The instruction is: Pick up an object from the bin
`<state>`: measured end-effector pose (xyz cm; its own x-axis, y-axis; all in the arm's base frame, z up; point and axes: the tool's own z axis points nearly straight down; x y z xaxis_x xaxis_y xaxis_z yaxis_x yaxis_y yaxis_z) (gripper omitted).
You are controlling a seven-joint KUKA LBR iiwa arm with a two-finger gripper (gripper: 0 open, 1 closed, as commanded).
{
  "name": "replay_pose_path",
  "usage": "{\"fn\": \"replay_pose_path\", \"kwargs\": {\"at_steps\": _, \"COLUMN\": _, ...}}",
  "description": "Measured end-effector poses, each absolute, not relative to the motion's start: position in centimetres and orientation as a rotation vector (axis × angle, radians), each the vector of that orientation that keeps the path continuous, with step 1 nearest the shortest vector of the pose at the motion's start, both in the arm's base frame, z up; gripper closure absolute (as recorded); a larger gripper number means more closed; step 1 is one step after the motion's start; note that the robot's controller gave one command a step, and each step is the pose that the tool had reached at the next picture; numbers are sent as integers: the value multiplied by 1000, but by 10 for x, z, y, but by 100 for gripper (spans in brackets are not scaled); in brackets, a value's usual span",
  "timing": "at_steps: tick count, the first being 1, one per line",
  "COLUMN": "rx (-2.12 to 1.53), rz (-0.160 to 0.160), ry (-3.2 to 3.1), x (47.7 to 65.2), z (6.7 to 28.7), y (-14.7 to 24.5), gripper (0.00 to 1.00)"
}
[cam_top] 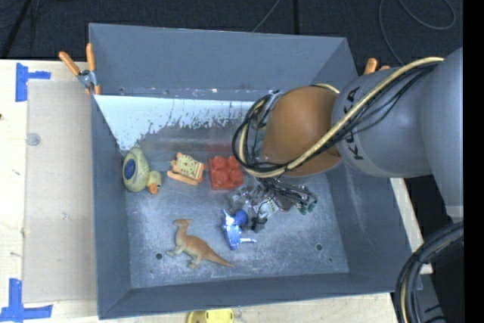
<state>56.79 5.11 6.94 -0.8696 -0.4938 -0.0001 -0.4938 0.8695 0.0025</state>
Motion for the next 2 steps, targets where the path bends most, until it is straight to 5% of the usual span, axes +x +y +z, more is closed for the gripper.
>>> {"fn": "replay_pose_path", "kwargs": {"at_steps": 2, "rx": 799, "rz": -6, "ry": -3027, "x": 565, "z": 93, "y": 51, "gripper": 100}}
